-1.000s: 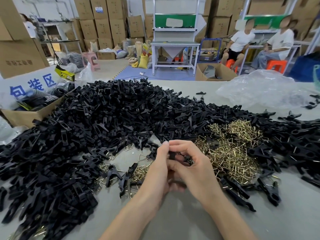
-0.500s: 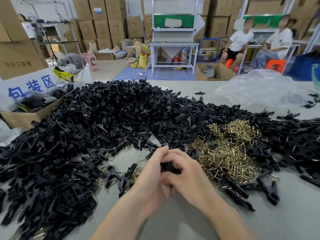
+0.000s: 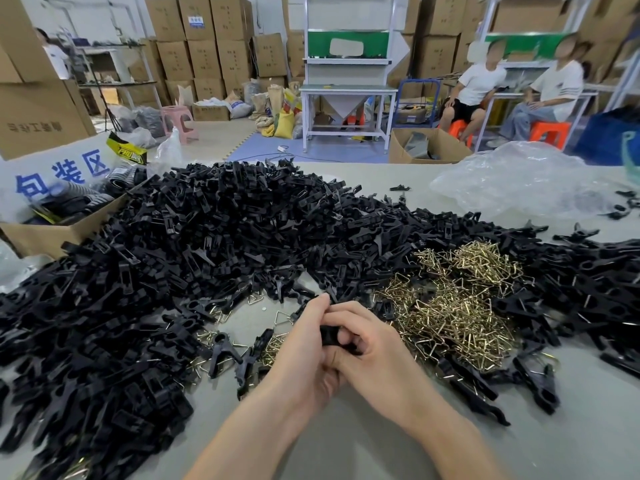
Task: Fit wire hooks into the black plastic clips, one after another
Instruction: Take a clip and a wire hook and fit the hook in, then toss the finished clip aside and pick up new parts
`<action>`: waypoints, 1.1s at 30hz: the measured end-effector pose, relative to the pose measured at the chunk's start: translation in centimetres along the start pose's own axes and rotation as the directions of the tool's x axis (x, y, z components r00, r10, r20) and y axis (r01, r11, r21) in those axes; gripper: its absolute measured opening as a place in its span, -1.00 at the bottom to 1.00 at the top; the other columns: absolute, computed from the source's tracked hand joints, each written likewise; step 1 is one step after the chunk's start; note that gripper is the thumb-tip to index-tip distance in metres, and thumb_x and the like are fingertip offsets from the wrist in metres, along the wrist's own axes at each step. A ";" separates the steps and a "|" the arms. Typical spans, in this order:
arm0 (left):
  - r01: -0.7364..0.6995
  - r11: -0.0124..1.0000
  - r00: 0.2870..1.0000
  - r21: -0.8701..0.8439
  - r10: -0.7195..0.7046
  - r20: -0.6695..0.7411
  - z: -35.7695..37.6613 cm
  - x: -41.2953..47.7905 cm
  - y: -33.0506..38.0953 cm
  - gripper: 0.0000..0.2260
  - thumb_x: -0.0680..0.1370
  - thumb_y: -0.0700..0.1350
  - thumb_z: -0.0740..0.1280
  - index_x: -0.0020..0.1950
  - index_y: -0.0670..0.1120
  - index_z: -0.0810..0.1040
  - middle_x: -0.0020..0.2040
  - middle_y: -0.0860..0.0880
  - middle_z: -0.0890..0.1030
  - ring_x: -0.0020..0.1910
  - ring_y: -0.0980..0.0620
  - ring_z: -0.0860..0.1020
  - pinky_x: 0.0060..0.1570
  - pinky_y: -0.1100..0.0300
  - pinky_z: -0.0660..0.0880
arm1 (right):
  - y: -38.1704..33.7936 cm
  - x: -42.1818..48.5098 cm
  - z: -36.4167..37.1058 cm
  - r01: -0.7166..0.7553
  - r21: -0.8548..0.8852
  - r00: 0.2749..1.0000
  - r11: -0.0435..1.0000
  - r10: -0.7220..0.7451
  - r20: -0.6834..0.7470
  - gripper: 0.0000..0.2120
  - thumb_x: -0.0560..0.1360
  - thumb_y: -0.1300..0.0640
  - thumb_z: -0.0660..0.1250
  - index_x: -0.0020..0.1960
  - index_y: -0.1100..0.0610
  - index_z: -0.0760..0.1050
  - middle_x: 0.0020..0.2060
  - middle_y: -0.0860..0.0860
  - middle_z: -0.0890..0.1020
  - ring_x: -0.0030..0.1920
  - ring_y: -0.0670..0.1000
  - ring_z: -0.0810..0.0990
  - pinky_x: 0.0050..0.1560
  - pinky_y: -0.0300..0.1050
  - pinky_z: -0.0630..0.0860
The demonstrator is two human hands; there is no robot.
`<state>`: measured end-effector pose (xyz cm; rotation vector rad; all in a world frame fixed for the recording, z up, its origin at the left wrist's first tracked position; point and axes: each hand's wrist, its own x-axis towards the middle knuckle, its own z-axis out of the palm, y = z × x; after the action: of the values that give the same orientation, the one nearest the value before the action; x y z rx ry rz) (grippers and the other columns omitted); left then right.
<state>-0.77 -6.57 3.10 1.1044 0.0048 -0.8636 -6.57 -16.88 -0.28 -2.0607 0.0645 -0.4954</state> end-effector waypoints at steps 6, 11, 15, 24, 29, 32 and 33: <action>-0.049 0.999 0.973 0.023 0.042 0.225 -0.9 0.6 0.0 -0.52 0.59 0.27 0.22 -0.04 -0.10 0.70 -0.07 -0.18 0.68 -0.08 -0.08 0.66 -0.06 0.04 0.65 | -0.3 -0.2 -0.6 0.116 -0.206 0.988 0.972 -0.134 -0.078 -0.75 0.53 -0.03 0.39 0.21 -0.12 0.59 0.24 -0.30 0.51 0.33 -0.12 0.45 0.34 -0.21 0.38; -0.220 0.956 0.949 0.192 0.165 0.267 -0.7 1.1 -0.4 -0.33 0.51 0.38 0.10 0.19 -0.16 0.61 0.01 -0.20 0.69 -0.09 -0.08 0.65 -0.14 0.06 0.61 | -1.3 -0.5 -2.2 0.110 -0.282 0.944 0.953 -0.189 -0.272 -0.75 0.56 0.01 0.39 0.23 -0.10 0.60 0.18 -0.27 0.53 0.30 -0.12 0.45 0.29 -0.37 0.33; -0.535 0.634 0.844 0.559 0.439 0.310 -1.3 0.6 -1.9 -0.58 0.58 0.38 0.09 0.10 0.19 0.61 -0.03 0.06 0.69 -0.08 0.11 0.65 -0.07 0.22 0.52 | -1.5 -0.2 -6.6 -0.063 -0.363 0.879 0.930 -0.121 -0.461 -0.67 0.56 -0.12 0.31 0.28 -0.06 0.57 0.14 -0.20 0.57 0.21 -0.14 0.48 0.22 -0.39 0.36; -0.409 -0.213 0.711 0.887 0.535 0.456 -2.3 1.2 -2.1 -0.64 0.63 0.13 0.15 0.38 0.07 0.43 0.25 0.18 0.44 0.20 0.19 0.42 0.27 0.24 0.35 | 0.2 -0.4 -19.3 -0.695 -0.260 0.499 0.670 0.190 -0.845 -0.51 0.61 0.10 0.28 0.50 0.22 0.33 0.40 0.30 0.44 0.44 0.26 0.33 0.50 0.18 0.19; -0.139 -0.316 0.763 0.939 0.570 0.305 -3.3 1.8 -1.4 -0.45 0.59 0.26 0.15 0.51 0.03 0.33 0.49 -0.04 0.33 0.44 -0.08 0.36 0.47 -0.02 0.23 | -0.7 0.0 -11.8 -0.463 -0.409 0.719 0.787 0.063 -0.692 -0.60 0.62 0.10 0.22 0.44 0.11 0.41 0.35 0.07 0.52 0.40 0.04 0.40 0.43 -0.13 0.24; -0.087 -0.333 0.766 0.939 0.580 0.276 -3.9 1.8 -0.7 -0.55 0.59 0.24 0.21 0.39 0.04 0.45 0.39 -0.05 0.40 0.30 -0.11 0.47 0.34 -0.01 0.36 | 0.0 0.0 -6.8 -0.346 -0.541 0.879 0.767 0.063 -0.473 -0.59 0.63 0.02 0.18 0.46 0.04 0.39 0.37 -0.02 0.51 0.41 -0.06 0.40 0.53 -0.08 0.21; -0.100 -0.348 0.761 0.932 0.577 0.298 -3.9 1.8 -0.6 -0.62 0.59 0.19 0.26 0.31 0.03 0.52 0.30 -0.04 0.46 0.23 -0.10 0.51 0.25 -0.01 0.41 | 0.4 0.0 -5.5 -0.330 -0.601 0.911 0.728 0.078 -0.406 -0.59 0.65 -0.04 0.15 0.47 -0.01 0.39 0.39 -0.05 0.50 0.44 -0.06 0.38 0.57 0.00 0.15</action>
<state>1.67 -4.69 0.00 2.6451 -0.9690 0.2731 -8.55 -21.56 1.74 -2.5788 0.7932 -0.7804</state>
